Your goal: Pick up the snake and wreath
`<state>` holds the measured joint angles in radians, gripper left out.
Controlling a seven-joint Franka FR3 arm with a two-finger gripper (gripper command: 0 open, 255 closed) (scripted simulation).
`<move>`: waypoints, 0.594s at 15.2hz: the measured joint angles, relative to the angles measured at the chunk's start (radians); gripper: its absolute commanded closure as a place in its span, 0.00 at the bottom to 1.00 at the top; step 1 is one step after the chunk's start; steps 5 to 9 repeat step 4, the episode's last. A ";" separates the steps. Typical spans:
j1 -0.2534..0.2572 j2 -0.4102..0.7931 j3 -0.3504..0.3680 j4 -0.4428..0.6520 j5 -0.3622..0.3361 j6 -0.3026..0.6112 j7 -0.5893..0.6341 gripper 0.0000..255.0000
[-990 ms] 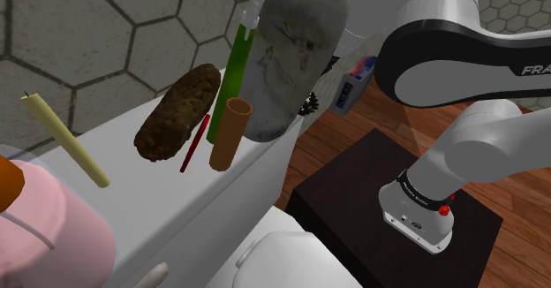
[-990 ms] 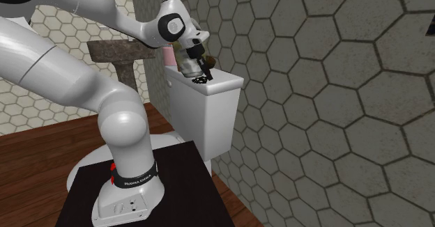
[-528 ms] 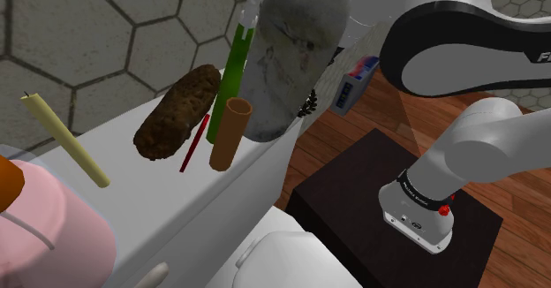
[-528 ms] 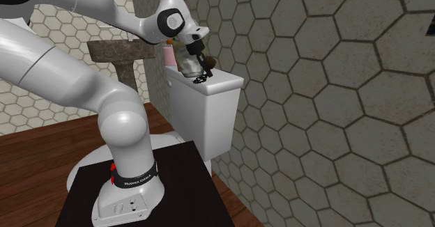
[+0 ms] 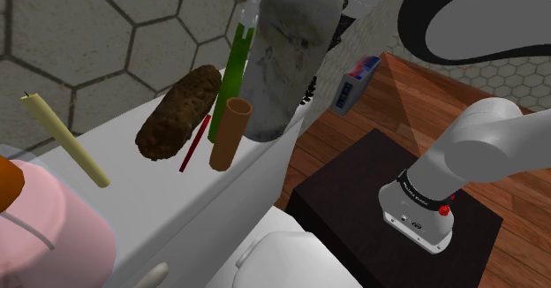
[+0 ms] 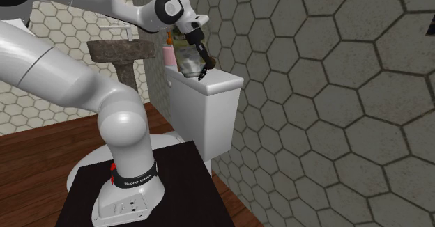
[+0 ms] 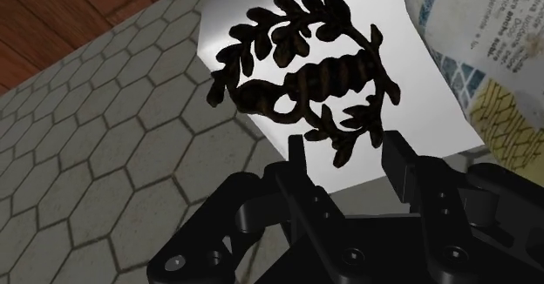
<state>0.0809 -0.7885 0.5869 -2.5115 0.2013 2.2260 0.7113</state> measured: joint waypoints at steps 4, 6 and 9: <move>-0.003 -0.006 -0.018 0.038 -0.007 -0.044 -0.009 1.00; -0.003 -0.006 -0.018 0.038 -0.007 -0.044 -0.009 1.00; -0.003 -0.006 -0.018 0.038 -0.007 -0.044 -0.009 1.00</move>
